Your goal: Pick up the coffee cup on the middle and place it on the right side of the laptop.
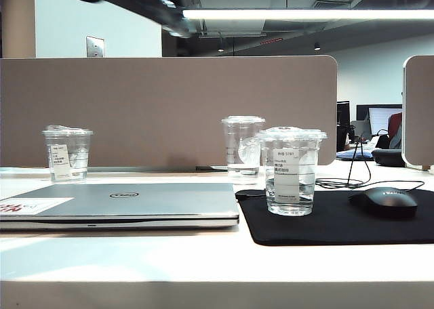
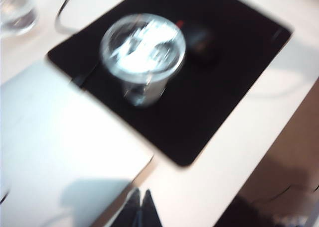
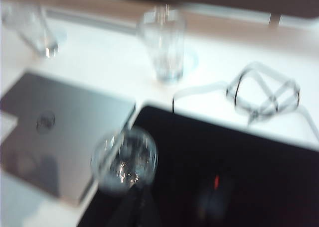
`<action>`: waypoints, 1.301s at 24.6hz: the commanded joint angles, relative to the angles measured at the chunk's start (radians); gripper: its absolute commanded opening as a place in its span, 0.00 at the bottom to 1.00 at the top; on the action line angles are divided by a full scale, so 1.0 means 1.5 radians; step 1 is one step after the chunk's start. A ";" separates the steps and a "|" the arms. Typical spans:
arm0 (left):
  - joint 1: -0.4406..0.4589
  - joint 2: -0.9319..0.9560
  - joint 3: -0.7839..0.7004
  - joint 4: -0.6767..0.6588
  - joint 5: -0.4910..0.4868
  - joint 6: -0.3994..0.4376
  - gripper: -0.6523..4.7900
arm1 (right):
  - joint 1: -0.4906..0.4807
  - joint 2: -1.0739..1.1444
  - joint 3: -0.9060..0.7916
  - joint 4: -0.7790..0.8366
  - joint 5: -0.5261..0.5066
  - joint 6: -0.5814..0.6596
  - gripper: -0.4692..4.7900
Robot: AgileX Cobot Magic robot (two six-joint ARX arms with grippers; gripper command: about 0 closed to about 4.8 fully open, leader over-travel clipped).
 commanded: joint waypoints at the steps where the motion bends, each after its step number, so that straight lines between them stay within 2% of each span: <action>1: 0.000 -0.033 0.001 -0.084 -0.041 0.020 0.11 | 0.002 -0.024 0.002 -0.095 -0.001 -0.059 0.08; 4: 0.000 -0.065 -0.008 -0.121 -0.060 0.022 0.11 | 0.022 -0.068 -0.027 -0.102 0.004 -0.059 0.08; 10: 0.000 -0.165 -0.064 -0.122 -0.081 0.034 0.11 | 0.049 -0.181 -0.118 -0.105 0.004 -0.059 0.08; 13: 0.000 -0.229 -0.113 -0.112 -0.103 0.034 0.11 | 0.058 -0.245 -0.173 -0.103 0.005 -0.059 0.08; 17: 0.000 -0.344 -0.211 -0.108 -0.084 0.035 0.11 | 0.058 -0.347 -0.277 -0.065 0.042 -0.053 0.08; 22: 0.000 -0.483 -0.299 -0.109 -0.083 0.032 0.11 | 0.058 -0.445 -0.375 -0.030 0.051 -0.053 0.08; 23: 0.000 -0.507 -0.302 -0.105 -0.107 0.011 0.11 | 0.058 -0.464 -0.393 -0.015 0.045 -0.046 0.08; 25: 0.000 -0.530 -0.310 -0.084 -0.182 -0.028 0.11 | 0.058 -0.483 -0.419 0.025 0.047 -0.006 0.08; 27: 0.000 -0.561 -0.334 -0.050 -0.219 -0.031 0.11 | 0.064 -0.504 -0.447 0.058 0.050 0.007 0.08; 32: 0.000 -0.667 -0.436 0.093 -0.222 0.011 0.11 | 0.092 -0.570 -0.511 0.134 0.031 0.009 0.08</action>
